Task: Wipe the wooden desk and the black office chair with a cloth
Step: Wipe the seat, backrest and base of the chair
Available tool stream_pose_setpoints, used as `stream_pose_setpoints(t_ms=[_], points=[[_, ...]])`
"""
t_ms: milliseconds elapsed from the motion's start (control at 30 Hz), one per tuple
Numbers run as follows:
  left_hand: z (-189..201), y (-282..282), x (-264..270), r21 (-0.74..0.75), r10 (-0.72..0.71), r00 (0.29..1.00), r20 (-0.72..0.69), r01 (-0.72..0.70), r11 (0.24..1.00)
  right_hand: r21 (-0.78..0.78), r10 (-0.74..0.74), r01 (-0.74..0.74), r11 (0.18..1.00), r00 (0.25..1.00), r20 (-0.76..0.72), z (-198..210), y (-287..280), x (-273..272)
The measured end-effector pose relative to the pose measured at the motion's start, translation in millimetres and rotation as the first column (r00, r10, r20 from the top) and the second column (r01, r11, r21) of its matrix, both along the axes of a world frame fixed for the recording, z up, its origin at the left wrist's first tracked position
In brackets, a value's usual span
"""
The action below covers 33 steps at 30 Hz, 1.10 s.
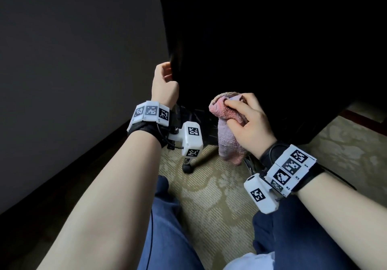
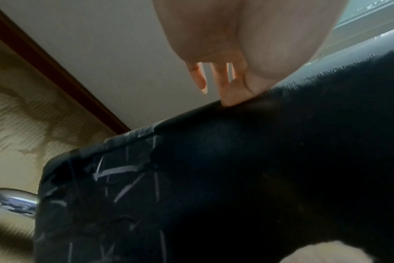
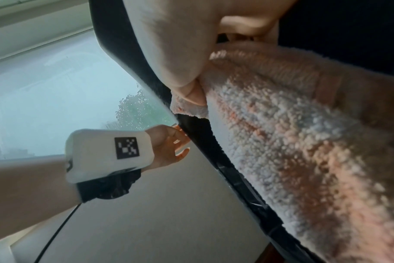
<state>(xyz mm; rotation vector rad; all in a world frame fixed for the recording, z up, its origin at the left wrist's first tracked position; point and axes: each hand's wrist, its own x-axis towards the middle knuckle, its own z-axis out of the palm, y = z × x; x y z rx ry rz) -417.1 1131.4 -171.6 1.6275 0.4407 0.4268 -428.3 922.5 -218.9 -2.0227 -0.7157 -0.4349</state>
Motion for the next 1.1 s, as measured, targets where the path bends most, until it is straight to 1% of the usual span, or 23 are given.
stream_pose_setpoints(t_ms=[100,133,200,233,267,367,433,467,533,633,700,767,833,867,933,1033,1100], points=[[3.8,-11.1,-10.8,0.016,-0.038,0.998,-0.039,0.039,0.999,-0.040,-0.003,0.003,0.999,1.000,-0.014,-1.2,-10.3,-8.5],[6.4,-15.3,-14.1,-0.001,-0.041,0.998,-0.051,0.041,0.999,-0.055,-0.012,0.011,0.998,1.000,-0.019,-2.4,-13.8,-10.8],[14.1,-27.3,-22.2,-0.095,-0.081,0.997,0.006,0.081,0.992,-0.076,-0.033,0.032,0.997,0.999,-0.020,-5.1,-20.0,-15.3],[17.2,-33.2,-25.7,-0.118,-0.120,0.992,0.042,0.125,0.985,-0.082,-0.044,0.043,0.996,0.999,-0.013,-5.9,-22.4,-17.6],[19.6,-38.7,-29.2,-0.106,-0.168,0.984,0.053,0.173,0.979,-0.090,-0.055,0.055,0.994,0.998,-0.002,-6.5,-24.5,-20.0],[16.7,-46.9,-31.2,-0.026,-0.324,0.946,0.018,0.325,0.946,-0.142,-0.112,0.120,0.983,0.992,0.062,-8.4,-27.0,-25.7],[15.6,-48.6,-30.0,0.063,-0.391,0.919,-0.054,0.394,0.917,-0.163,-0.146,0.166,0.973,0.981,0.128,-10.0,-25.9,-26.8],[15.4,-49.9,-27.7,0.111,-0.403,0.910,-0.093,0.412,0.904,-0.166,-0.154,0.182,0.969,0.974,0.168,-11.4,-24.8,-25.8],[17.5,-56.2,-24.4,0.181,-0.412,0.905,-0.107,0.426,0.887,-0.171,-0.164,0.210,0.963,0.954,0.250,-14.4,-21.2,-22.4],[17.8,-64.8,-19.1,0.235,-0.422,0.903,-0.074,0.427,0.873,-0.137,-0.193,0.246,0.960,0.929,0.317,-21.2,-15.2,-15.2],[17.6,-69.0,-16.6,0.330,-0.418,0.904,-0.094,0.424,0.844,-0.116,-0.200,0.256,0.960,0.913,0.355,-28.8,-15.0,-12.6],[16.6,-72.2,-13.1,0.374,-0.423,0.903,-0.080,0.420,0.827,-0.144,-0.168,0.236,0.961,0.913,0.372,-37.5,-17.0,-9.7],[15.4,-73.5,-10.5,0.382,-0.428,0.902,-0.052,0.414,0.826,-0.209,-0.147,0.234,0.950,0.921,0.361,-46.5,-16.8,-9.6],[13.7,-73.8,-9.5,0.377,-0.426,0.903,-0.050,0.412,0.829,-0.243,-0.158,0.255,0.936,0.920,0.358,-51.7,-16.2,-9.9],[10.4,-73.6,-8.8,0.352,-0.419,0.907,-0.044,0.407,0.843,-0.365,-0.164,0.313,0.877,0.908,0.386,-62.7,-14.0,-9.5],[4.5,-74.8,-9.6,0.282,-0.390,0.921,-0.010,0.377,0.882,-0.578,-0.111,0.343,0.740,0.911,0.398,-74.6,-8.4,-14.0],[0.5,-77.0,-10.2,0.259,-0.365,0.931,0.019,0.348,0.901,-0.660,-0.108,0.381,0.648,0.903,0.415,-80.7,-2.5,-18.6]])
